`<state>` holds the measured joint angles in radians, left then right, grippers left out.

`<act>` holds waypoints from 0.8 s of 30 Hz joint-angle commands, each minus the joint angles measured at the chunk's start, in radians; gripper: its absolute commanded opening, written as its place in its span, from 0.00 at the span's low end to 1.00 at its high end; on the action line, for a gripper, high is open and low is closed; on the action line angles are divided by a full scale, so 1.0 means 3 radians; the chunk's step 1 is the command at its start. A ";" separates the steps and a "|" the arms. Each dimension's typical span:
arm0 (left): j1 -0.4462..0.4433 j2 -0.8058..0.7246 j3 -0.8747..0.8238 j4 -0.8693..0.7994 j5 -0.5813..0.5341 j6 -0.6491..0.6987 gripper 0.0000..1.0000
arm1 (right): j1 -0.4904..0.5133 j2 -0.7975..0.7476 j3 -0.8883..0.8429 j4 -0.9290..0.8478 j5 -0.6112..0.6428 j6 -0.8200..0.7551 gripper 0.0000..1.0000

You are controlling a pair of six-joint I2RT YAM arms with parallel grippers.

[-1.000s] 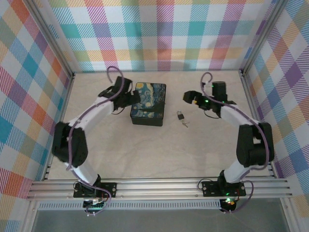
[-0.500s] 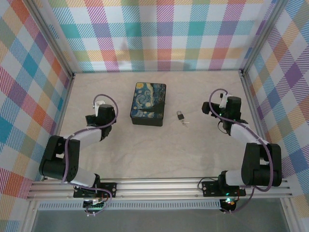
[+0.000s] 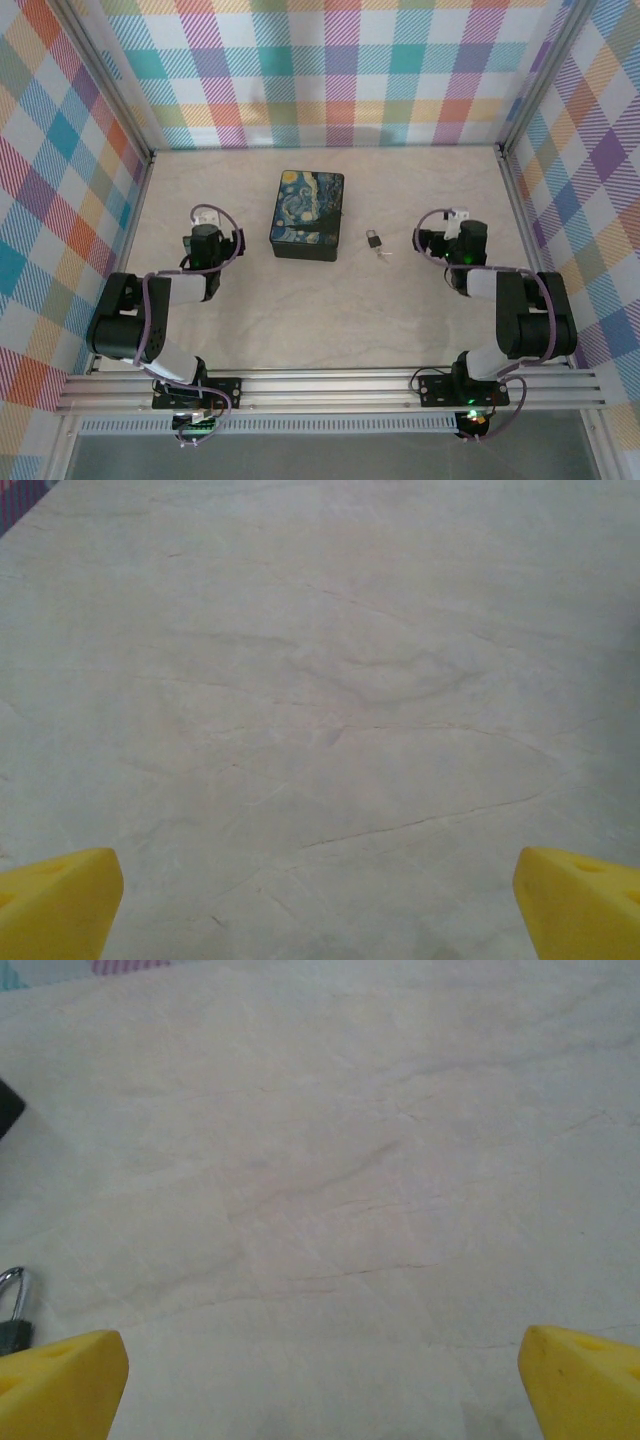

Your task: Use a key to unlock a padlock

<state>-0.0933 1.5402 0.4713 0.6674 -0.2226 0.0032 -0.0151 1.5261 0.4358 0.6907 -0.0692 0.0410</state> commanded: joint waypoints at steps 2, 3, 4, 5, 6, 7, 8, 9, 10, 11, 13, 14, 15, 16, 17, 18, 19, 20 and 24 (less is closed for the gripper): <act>0.0070 0.0077 -0.0159 0.0438 0.0294 0.0045 1.00 | 0.0030 0.0074 -0.0109 0.0656 0.0039 -0.0092 1.00; 0.0068 0.0092 -0.0173 0.0478 0.0290 0.0048 1.00 | 0.0029 0.0015 -0.0050 0.0354 0.0030 -0.0099 1.00; 0.0065 0.0078 -0.0158 0.0438 0.0287 0.0046 1.00 | 0.0029 0.0058 -0.0093 0.0536 0.0028 -0.0096 1.00; 0.0062 0.0089 -0.0172 0.0476 0.0281 0.0051 1.00 | 0.0030 0.0044 -0.0088 0.0505 0.0022 -0.0103 1.00; 0.0046 0.0079 -0.0167 0.0446 0.0250 0.0059 1.00 | 0.0030 0.0024 -0.0082 0.0444 0.0034 -0.0097 1.00; 0.0033 0.0082 -0.0179 0.0482 0.0223 0.0064 1.00 | 0.0030 0.0039 -0.0092 0.0499 0.0027 -0.0099 1.00; 0.0034 0.0068 -0.0185 0.0482 0.0223 0.0065 1.00 | 0.0029 0.0022 -0.0082 0.0442 0.0034 -0.0100 1.00; 0.0035 0.0069 -0.0188 0.0487 0.0228 0.0065 1.00 | 0.0030 0.0034 -0.0090 0.0488 0.0027 -0.0101 1.00; 0.0035 0.0072 -0.0180 0.0473 0.0231 0.0063 1.00 | 0.0030 0.0022 -0.0085 0.0456 0.0033 -0.0104 1.00; 0.0034 0.0073 -0.0185 0.0480 0.0234 0.0062 1.00 | 0.0027 0.0030 -0.0088 0.0478 0.0033 -0.0105 1.00; 0.0035 0.0071 -0.0181 0.0475 0.0235 0.0065 1.00 | 0.0027 0.0026 -0.0090 0.0473 0.0034 -0.0108 1.00; 0.0034 0.0071 -0.0179 0.0475 0.0237 0.0061 1.00 | 0.0027 0.0024 -0.0085 0.0467 0.0034 -0.0102 1.00; 0.0035 0.0071 -0.0184 0.0475 0.0234 0.0066 1.00 | 0.0030 0.0026 -0.0083 0.0469 0.0032 -0.0104 1.00; 0.0037 0.0076 -0.0173 0.0468 0.0236 0.0066 1.00 | 0.0028 0.0026 -0.0082 0.0460 0.0034 -0.0105 1.00; 0.0044 0.0076 -0.0165 0.0447 0.0255 0.0057 1.00 | 0.0028 0.0026 -0.0083 0.0463 0.0036 -0.0104 1.00; 0.0049 0.0079 -0.0165 0.0445 0.0261 0.0059 1.00 | 0.0027 0.0026 -0.0083 0.0460 0.0036 -0.0104 1.00; 0.0049 0.0080 -0.0160 0.0445 0.0261 0.0059 1.00 | 0.0030 0.0026 -0.0086 0.0464 0.0035 -0.0104 1.00; 0.0043 0.0085 -0.0157 0.0446 0.0279 0.0071 1.00 | 0.0031 0.0026 -0.0082 0.0453 0.0046 -0.0096 1.00; 0.0065 0.0084 -0.0154 0.0430 0.0404 0.0095 1.00 | 0.0035 0.0025 -0.0079 0.0449 0.0058 -0.0100 1.00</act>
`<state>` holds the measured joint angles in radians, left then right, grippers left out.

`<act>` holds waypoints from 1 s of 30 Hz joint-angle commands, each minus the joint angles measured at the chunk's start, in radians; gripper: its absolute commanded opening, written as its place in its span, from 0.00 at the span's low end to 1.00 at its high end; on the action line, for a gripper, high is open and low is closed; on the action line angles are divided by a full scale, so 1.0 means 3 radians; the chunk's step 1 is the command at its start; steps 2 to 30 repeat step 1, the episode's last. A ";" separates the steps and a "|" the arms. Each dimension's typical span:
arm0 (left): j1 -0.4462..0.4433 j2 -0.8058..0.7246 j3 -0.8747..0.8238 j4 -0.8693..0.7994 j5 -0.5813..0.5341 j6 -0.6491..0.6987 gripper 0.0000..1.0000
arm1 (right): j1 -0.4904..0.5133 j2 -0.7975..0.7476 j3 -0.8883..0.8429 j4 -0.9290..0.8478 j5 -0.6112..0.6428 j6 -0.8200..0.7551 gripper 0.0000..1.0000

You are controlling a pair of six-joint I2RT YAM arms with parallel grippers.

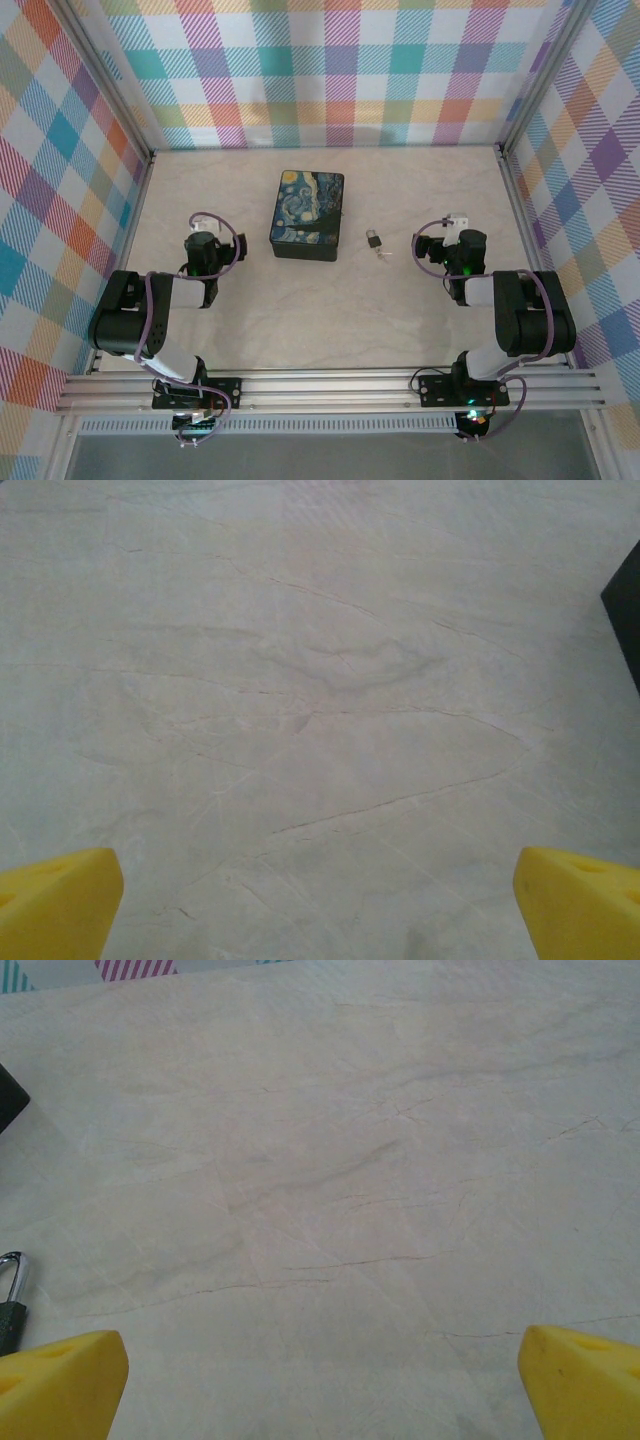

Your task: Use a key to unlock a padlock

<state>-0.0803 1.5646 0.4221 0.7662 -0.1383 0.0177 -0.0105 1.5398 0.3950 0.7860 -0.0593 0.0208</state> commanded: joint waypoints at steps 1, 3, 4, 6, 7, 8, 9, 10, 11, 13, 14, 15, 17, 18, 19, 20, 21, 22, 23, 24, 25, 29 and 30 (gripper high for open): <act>0.0020 0.0003 0.0009 0.0102 0.0120 0.0044 1.00 | 0.0023 -0.0018 0.0063 0.0131 0.0040 -0.0030 1.00; 0.0020 0.0003 0.0009 0.0102 0.0120 0.0044 1.00 | 0.0023 -0.0018 0.0063 0.0131 0.0040 -0.0030 1.00; 0.0020 0.0003 0.0009 0.0102 0.0120 0.0044 1.00 | 0.0023 -0.0018 0.0063 0.0131 0.0040 -0.0030 1.00; 0.0020 0.0003 0.0009 0.0102 0.0120 0.0044 1.00 | 0.0023 -0.0018 0.0063 0.0131 0.0040 -0.0030 1.00; 0.0020 0.0003 0.0009 0.0102 0.0120 0.0044 1.00 | 0.0023 -0.0018 0.0063 0.0131 0.0040 -0.0030 1.00; 0.0020 0.0003 0.0009 0.0102 0.0120 0.0044 1.00 | 0.0023 -0.0018 0.0063 0.0131 0.0040 -0.0030 1.00; 0.0020 0.0003 0.0009 0.0102 0.0120 0.0044 1.00 | 0.0023 -0.0018 0.0063 0.0131 0.0040 -0.0030 1.00; 0.0020 0.0003 0.0009 0.0102 0.0120 0.0044 1.00 | 0.0023 -0.0018 0.0063 0.0131 0.0040 -0.0030 1.00; 0.0020 0.0003 0.0009 0.0102 0.0120 0.0044 1.00 | 0.0023 -0.0018 0.0063 0.0131 0.0040 -0.0030 1.00; 0.0020 0.0003 0.0009 0.0102 0.0120 0.0044 1.00 | 0.0023 -0.0018 0.0063 0.0131 0.0040 -0.0030 1.00; 0.0020 0.0003 0.0009 0.0102 0.0120 0.0044 1.00 | 0.0023 -0.0018 0.0063 0.0131 0.0040 -0.0030 1.00; 0.0020 0.0003 0.0009 0.0102 0.0120 0.0044 1.00 | 0.0023 -0.0018 0.0063 0.0131 0.0040 -0.0030 1.00; 0.0020 0.0003 0.0009 0.0102 0.0120 0.0044 1.00 | 0.0023 -0.0018 0.0063 0.0131 0.0040 -0.0030 1.00; 0.0020 0.0003 0.0009 0.0102 0.0120 0.0044 1.00 | 0.0023 -0.0018 0.0063 0.0131 0.0040 -0.0030 1.00; 0.0020 0.0003 0.0009 0.0102 0.0120 0.0044 1.00 | 0.0023 -0.0018 0.0063 0.0131 0.0040 -0.0030 1.00; 0.0020 0.0003 0.0009 0.0102 0.0120 0.0044 1.00 | 0.0023 -0.0018 0.0063 0.0131 0.0040 -0.0030 1.00; 0.0020 0.0003 0.0009 0.0102 0.0120 0.0044 1.00 | 0.0023 -0.0018 0.0063 0.0131 0.0040 -0.0030 1.00; 0.0020 0.0003 0.0009 0.0102 0.0120 0.0044 1.00 | 0.0023 -0.0018 0.0063 0.0131 0.0040 -0.0030 1.00; 0.0020 0.0003 0.0009 0.0102 0.0120 0.0044 1.00 | 0.0023 -0.0018 0.0063 0.0131 0.0040 -0.0030 1.00; 0.0020 0.0003 0.0009 0.0102 0.0120 0.0044 1.00 | 0.0023 -0.0018 0.0063 0.0131 0.0040 -0.0030 1.00; 0.0020 0.0003 0.0009 0.0102 0.0120 0.0044 1.00 | 0.0023 -0.0018 0.0063 0.0131 0.0040 -0.0030 1.00; 0.0020 0.0003 0.0009 0.0102 0.0120 0.0044 1.00 | 0.0023 -0.0018 0.0063 0.0131 0.0040 -0.0030 1.00; 0.0020 0.0003 0.0009 0.0102 0.0120 0.0044 1.00 | 0.0023 -0.0018 0.0063 0.0131 0.0040 -0.0030 1.00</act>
